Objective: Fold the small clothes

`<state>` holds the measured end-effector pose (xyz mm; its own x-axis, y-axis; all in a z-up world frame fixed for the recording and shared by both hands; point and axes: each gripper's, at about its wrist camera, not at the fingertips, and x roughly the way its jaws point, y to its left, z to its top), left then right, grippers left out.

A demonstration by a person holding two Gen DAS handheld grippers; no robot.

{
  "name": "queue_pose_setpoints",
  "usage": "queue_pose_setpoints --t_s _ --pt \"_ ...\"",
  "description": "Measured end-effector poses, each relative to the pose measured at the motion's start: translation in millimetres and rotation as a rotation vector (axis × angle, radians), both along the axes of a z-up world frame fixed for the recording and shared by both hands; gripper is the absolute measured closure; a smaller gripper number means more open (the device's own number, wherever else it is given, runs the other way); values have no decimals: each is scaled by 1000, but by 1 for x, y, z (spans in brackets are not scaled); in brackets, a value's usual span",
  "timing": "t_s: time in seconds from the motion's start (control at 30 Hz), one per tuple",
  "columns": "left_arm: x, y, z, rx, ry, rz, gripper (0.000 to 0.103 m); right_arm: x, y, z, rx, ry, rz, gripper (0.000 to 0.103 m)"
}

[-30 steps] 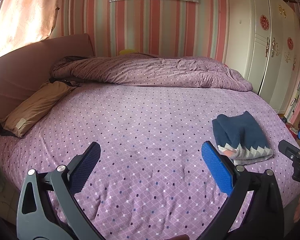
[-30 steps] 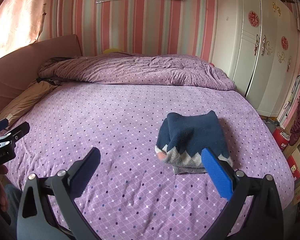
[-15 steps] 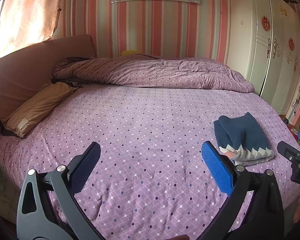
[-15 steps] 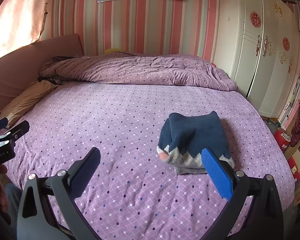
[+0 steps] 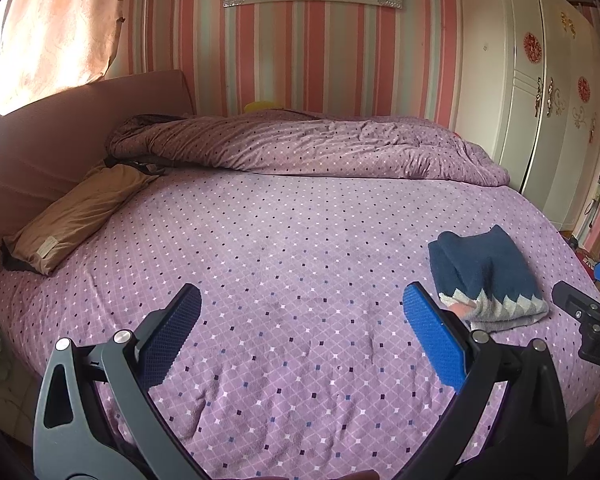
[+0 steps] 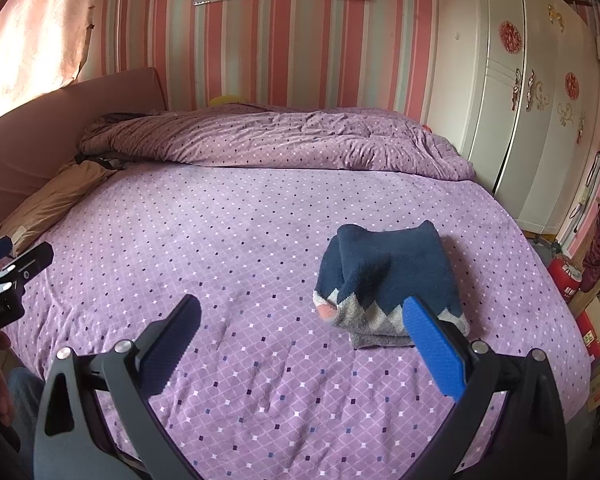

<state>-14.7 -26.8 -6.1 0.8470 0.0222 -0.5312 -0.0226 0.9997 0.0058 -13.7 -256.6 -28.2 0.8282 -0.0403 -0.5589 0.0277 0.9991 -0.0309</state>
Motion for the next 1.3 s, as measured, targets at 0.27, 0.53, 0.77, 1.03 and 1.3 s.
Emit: queue_pose_setpoints --t_s 0.27,0.53,0.77,1.03,1.3 --pt "1 1 -1 -3 3 4 3 1 1 0 -16 6 8 2" --pt "0 0 1 4 -6 -5 3 4 1 -1 -10 14 13 2" --pt "0 1 1 3 -12 2 3 5 6 -7 -13 28 25 2" --pt "0 2 6 2 -22 2 3 5 9 -9 -15 32 29 2" --pt "1 5 4 -12 -12 14 3 6 7 -9 -14 27 29 2"
